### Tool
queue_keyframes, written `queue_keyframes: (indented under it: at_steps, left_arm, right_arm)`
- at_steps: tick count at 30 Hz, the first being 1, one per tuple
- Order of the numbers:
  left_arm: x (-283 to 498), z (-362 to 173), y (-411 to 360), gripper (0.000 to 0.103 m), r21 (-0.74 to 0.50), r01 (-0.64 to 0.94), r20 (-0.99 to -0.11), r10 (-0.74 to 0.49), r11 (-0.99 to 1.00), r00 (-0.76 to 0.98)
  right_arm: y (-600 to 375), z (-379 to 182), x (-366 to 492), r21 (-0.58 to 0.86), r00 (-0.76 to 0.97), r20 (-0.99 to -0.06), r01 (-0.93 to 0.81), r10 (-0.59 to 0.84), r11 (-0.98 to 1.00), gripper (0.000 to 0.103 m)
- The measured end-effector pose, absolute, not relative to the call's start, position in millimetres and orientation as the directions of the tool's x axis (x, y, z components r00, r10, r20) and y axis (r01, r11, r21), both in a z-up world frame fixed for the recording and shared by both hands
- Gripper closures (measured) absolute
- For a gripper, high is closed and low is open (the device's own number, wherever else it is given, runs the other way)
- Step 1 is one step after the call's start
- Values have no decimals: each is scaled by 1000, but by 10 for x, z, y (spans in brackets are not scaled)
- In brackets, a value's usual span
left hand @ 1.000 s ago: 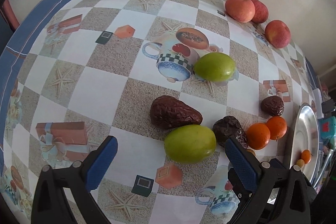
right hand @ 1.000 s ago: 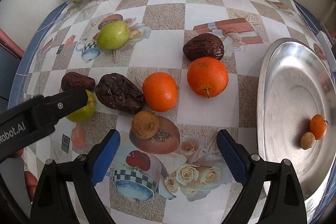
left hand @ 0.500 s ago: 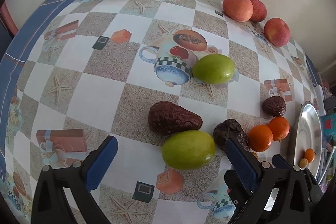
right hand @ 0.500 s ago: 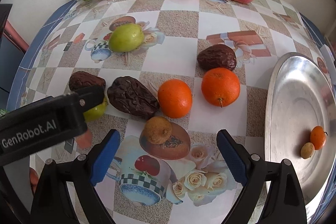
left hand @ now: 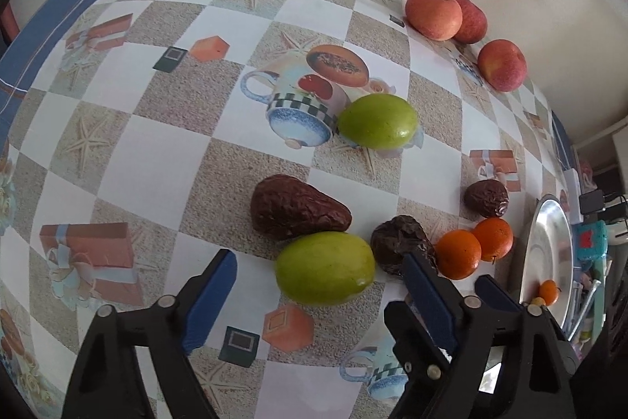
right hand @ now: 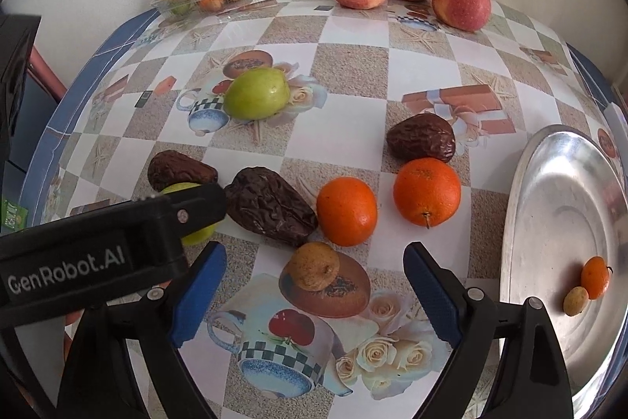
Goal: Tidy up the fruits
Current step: 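Move both open tools back toward the remaining fruit, then grasp a green pear with the left tool while the right tool grasps a brown kiwi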
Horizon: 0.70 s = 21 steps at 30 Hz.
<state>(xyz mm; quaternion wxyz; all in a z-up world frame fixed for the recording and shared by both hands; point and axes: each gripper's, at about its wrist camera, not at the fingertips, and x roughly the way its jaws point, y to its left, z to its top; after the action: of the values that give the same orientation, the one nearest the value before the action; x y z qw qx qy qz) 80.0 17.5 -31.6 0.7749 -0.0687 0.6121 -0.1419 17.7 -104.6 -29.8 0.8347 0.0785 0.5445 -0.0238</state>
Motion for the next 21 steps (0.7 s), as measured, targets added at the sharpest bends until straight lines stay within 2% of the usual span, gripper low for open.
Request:
queue_keyframes:
  at_steps: [2, 5, 8, 10, 17, 21]
  left_arm:
    - [792, -322, 171, 23, -288, 137, -929, -312, 948, 201]
    - [784, -311, 181, 33, -300, 134, -926, -322, 944, 194]
    - [777, -287, 198, 43, -314, 129, -922, -335, 940, 193]
    - [771, -269, 205, 48, -305, 133, -923, -327, 943, 201]
    - [773, -269, 222, 49, -310, 128, -923, -331, 942, 199]
    - [777, -249, 241, 49, -330, 119, -916, -348, 937, 200]
  right_arm:
    - [-1026, -300, 186, 100, 406, -913, 118, 44, 988, 29]
    - [-1031, -307, 183, 98, 400, -916, 125, 41, 987, 33]
    - [-1043, -312, 174, 104, 395, -918, 132, 44, 986, 48]
    - [-1041, -313, 170, 111, 392, -919, 132, 51, 985, 50]
    - [-1090, -291, 148, 133, 391, -918, 151, 64, 980, 75]
    - [-1102, -266, 137, 154, 393, -916, 154, 82, 976, 76]
